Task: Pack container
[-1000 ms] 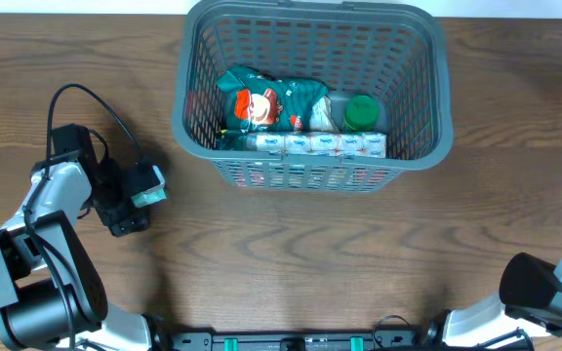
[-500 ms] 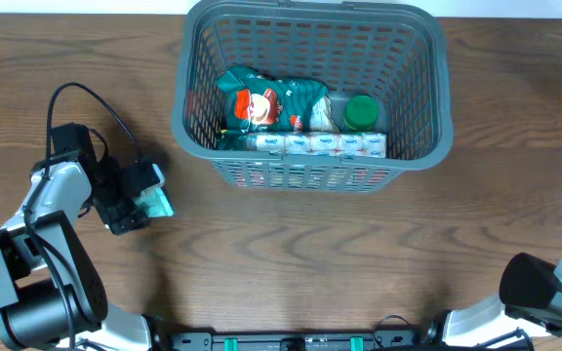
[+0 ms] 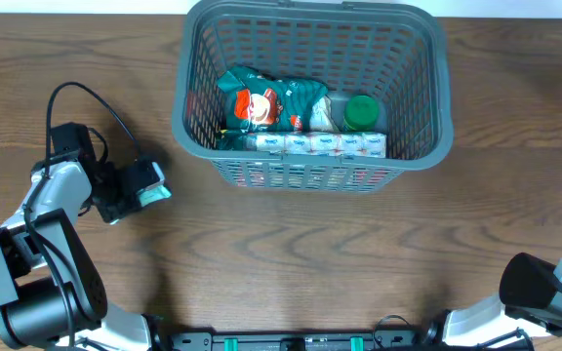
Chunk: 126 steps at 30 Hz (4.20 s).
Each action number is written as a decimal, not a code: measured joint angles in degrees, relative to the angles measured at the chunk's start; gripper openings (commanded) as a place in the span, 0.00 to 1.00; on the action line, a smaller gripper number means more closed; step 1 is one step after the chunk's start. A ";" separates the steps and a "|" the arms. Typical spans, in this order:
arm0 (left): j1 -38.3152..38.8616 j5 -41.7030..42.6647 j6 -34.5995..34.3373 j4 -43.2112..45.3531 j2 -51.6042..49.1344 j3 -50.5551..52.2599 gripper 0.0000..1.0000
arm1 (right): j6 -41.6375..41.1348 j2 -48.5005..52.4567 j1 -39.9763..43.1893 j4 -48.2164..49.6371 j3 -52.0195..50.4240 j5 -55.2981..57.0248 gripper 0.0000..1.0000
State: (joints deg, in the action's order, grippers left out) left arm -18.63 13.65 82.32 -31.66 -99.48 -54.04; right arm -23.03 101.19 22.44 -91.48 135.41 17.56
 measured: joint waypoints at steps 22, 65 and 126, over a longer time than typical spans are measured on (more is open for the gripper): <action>0.00 6.29 -41.83 8.46 1.99 0.00 0.06 | -0.02 0.00 0.00 0.00 0.00 0.02 0.99; 12.48 25.57 -79.56 8.94 26.36 -29.35 0.06 | 0.00 0.00 0.00 0.00 0.00 0.00 0.99; 31.98 14.91 -79.47 16.20 17.68 -29.44 0.99 | 0.00 0.00 0.00 0.00 0.00 0.02 0.99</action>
State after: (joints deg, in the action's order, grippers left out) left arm 13.34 28.56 2.85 -15.46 -81.80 -83.48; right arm -23.03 101.19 22.44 -91.48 135.41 17.58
